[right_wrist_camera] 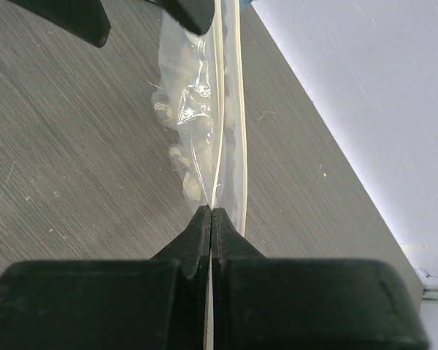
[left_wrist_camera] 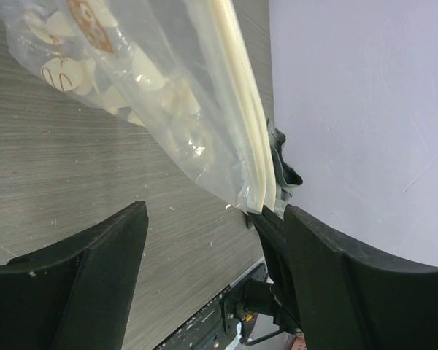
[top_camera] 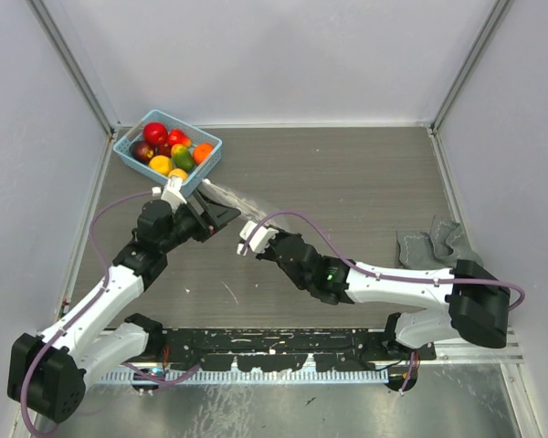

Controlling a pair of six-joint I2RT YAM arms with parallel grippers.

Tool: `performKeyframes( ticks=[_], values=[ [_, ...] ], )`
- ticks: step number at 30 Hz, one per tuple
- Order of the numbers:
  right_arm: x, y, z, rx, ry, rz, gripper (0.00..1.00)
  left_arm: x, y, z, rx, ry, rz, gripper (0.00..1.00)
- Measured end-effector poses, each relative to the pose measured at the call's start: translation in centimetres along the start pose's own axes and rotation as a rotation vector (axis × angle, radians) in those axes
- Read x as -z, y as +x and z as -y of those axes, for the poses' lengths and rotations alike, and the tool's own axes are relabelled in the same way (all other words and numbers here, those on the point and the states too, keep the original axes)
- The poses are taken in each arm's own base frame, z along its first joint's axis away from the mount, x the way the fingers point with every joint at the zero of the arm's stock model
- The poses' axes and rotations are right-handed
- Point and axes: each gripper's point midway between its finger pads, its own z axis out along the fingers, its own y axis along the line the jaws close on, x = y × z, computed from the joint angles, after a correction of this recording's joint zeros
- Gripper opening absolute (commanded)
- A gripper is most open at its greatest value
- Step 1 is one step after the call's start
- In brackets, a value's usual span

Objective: Place the food in the zip-top bag and seal the zipper
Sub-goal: Pick up the zipper food storage bag at the center of the board.

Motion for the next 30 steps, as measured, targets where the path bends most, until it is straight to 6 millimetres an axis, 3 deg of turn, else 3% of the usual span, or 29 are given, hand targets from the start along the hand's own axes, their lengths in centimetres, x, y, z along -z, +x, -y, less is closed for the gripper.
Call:
performKeyframes(
  ticks=[10, 19, 30],
  values=[
    [-0.5, -0.1, -2.5, -0.059, -0.066, 0.009, 0.0, -0.1, 1.1, -1.7, 0.035, -0.039, -0.004, 0.66],
    [-0.7, -1.2, -2.8, -0.114, -0.077, 0.036, 0.0, -0.1, 0.8, -1.8, 0.035, -0.044, 0.024, 0.55],
    [-0.7, -1.6, -3.6, -0.133, -0.118, 0.056, 0.0, -0.3, 0.8, -2.7, 0.047, -0.067, 0.04, 0.53]
  ],
)
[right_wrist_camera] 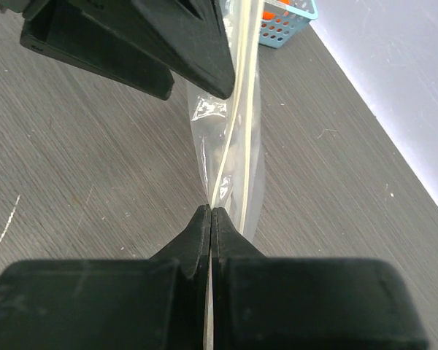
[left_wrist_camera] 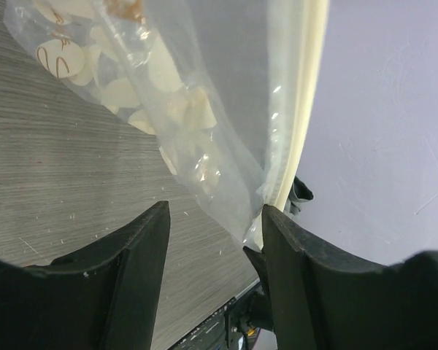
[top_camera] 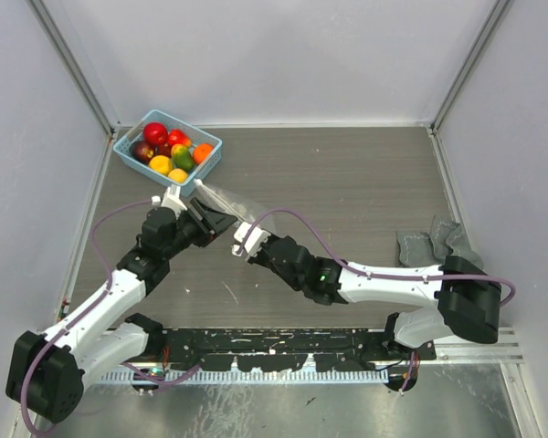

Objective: Place the food in the zip-top bag and seal the zipper
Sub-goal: Pick up the zipper food storage bag at the center of the board.

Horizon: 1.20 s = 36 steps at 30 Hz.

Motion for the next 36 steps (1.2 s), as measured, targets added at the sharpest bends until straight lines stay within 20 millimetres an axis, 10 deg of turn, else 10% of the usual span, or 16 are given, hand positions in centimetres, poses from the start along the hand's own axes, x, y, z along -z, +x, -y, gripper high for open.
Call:
performKeyframes(
  ticks=[11, 17, 27, 36],
  values=[
    [-0.5, 0.5, -1.2, -0.025, -0.033, -0.006, 0.0, -0.5, 0.2, 0.2, 0.019, 0.021, -0.001, 0.33],
    [-0.6, 0.3, -1.5, -0.042, -0.042, 0.001, 0.0, -0.8, 0.3, 0.3, 0.026, 0.033, -0.006, 0.0],
    [-0.2, 0.1, -1.8, -0.064, -0.072, -0.008, 0.31, -0.8, 0.6, 0.3, 0.015, 0.039, -0.016, 0.0],
    [2.4, -4.7, -0.3, -0.144, -0.124, 0.081, 0.51, 0.0, 0.5, 0.6, -0.041, 0.05, -0.01, 0.0]
  ],
)
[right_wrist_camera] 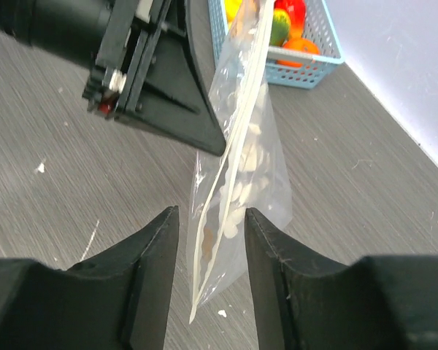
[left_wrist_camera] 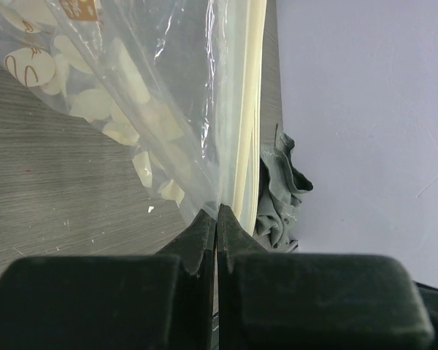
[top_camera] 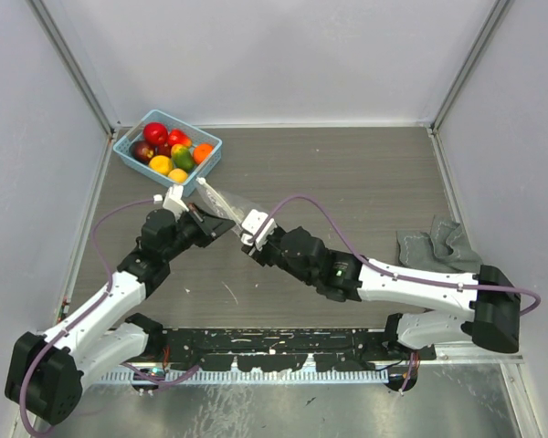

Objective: Place the food in the zip-top bag and seal the zipper
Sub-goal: Pick up the zipper food storage bag at the center of the board, then open the zipper of the food storage bag.

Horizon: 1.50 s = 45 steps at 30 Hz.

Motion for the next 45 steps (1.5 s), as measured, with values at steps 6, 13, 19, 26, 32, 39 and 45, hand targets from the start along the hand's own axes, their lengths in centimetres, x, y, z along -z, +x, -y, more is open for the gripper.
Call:
performKeyframes(
  ticks=[6, 13, 19, 26, 32, 39, 45],
  values=[
    [-0.4, -1.6, 2.2, -0.094, 0.053, 0.017, 0.6, 0.3, 0.0, 0.4, -0.02, 0.015, -0.002, 0.0],
    [-2.0, 1.2, 3.0, -0.151, 0.078, -0.075, 0.63, 0.5, 0.1, 0.7, -0.024, 0.027, -0.006, 0.0],
    [-2.6, 3.3, 2.7, -0.165, 0.079, -0.135, 0.63, 0.6, 0.2, 0.8, -0.025, 0.032, -0.011, 0.0],
    [-2.6, 4.5, 3.6, -0.178, 0.105, -0.159, 0.59, 0.7, 0.3, 0.8, -0.029, 0.034, -0.018, 0.0],
    [-2.7, 4.7, 3.6, -0.18, 0.097, -0.163, 0.59, 0.7, 0.4, 0.7, -0.038, 0.034, -0.023, 0.0],
    [-3.1, 5.1, 2.4, -0.196, 0.045, -0.171, 0.58, 0.7, 0.5, 0.8, -0.04, 0.037, -0.027, 0.0],
    [-3.8, 6.4, 1.2, -0.209, 0.006, -0.202, 0.59, 0.7, 0.5, 0.8, -0.036, 0.037, -0.026, 0.0]
  ],
)
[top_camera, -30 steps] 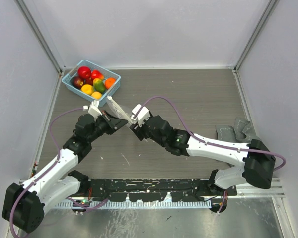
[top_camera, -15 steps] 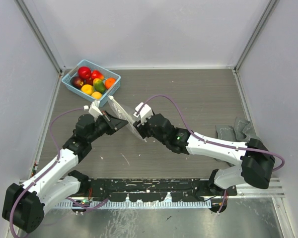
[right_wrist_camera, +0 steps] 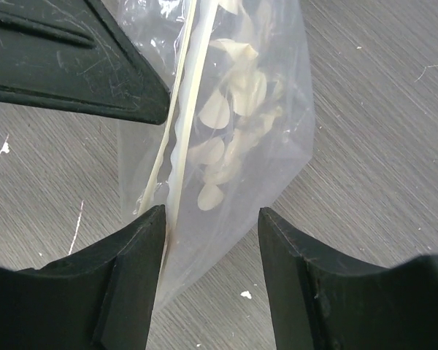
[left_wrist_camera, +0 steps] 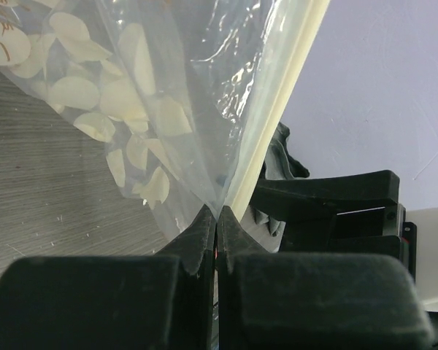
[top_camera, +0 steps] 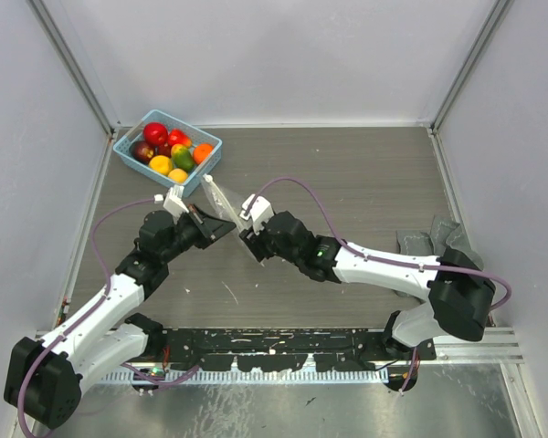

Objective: Place the food in the zip-top bag and seal the zipper
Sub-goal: Open the zipper of the food storage bag.

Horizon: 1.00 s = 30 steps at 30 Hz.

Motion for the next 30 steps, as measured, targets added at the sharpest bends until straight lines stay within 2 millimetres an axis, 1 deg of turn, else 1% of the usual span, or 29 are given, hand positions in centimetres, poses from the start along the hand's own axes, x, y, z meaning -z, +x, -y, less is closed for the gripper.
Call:
performKeyframes(
  ticks=[4, 8, 11, 14, 16, 19, 20, 21, 23, 26, 29, 30],
  values=[
    [-0.5, 0.3, 0.1, -0.007, 0.013, -0.002, 0.56, 0.0, 0.2, -0.3, 0.019, -0.004, -0.002, 0.0],
    [-0.9, 0.5, 0.6, -0.01, 0.048, -0.001, 0.48, 0.0, 0.4, -0.6, 0.028, -0.01, -0.006, 0.0],
    [-1.0, 0.5, 1.2, -0.013, 0.087, 0.007, 0.37, 0.0, 0.4, -0.6, 0.029, -0.011, -0.005, 0.0],
    [-0.9, 0.2, 1.8, -0.014, 0.119, 0.024, 0.24, 0.0, 0.3, -0.8, 0.031, -0.019, 0.0, 0.0],
    [-0.8, -0.1, 2.2, -0.012, 0.136, 0.036, 0.14, 0.1, 0.2, -0.7, 0.031, -0.021, 0.006, 0.02],
    [-0.5, -0.8, 2.7, -0.007, 0.161, 0.055, 0.04, 0.2, 0.1, -0.6, 0.03, -0.016, 0.014, 0.06],
    [-0.4, -1.0, 2.8, -0.006, 0.168, 0.061, 0.01, 0.3, 0.1, -0.6, 0.03, -0.018, 0.013, 0.1],
    [-0.2, -1.2, 3.0, -0.007, 0.178, 0.068, 0.0, 0.3, 0.2, -0.7, 0.032, -0.022, 0.011, 0.14],
    [0.1, -1.6, 3.4, -0.004, 0.194, 0.079, 0.0, 0.4, 0.4, -1.1, 0.038, -0.044, 0.004, 0.24],
    [0.5, -2.1, 3.9, 0.011, 0.221, 0.089, 0.0, 0.7, 0.7, -1.8, 0.049, -0.079, -0.002, 0.43],
    [0.9, -2.3, 4.3, 0.034, 0.249, 0.092, 0.0, 1.1, 0.7, -1.9, 0.056, -0.097, 0.001, 0.58],
    [1.0, -2.3, 4.2, 0.044, 0.257, 0.091, 0.0, 1.2, 0.6, -1.8, 0.056, -0.1, 0.003, 0.61]
  ],
)
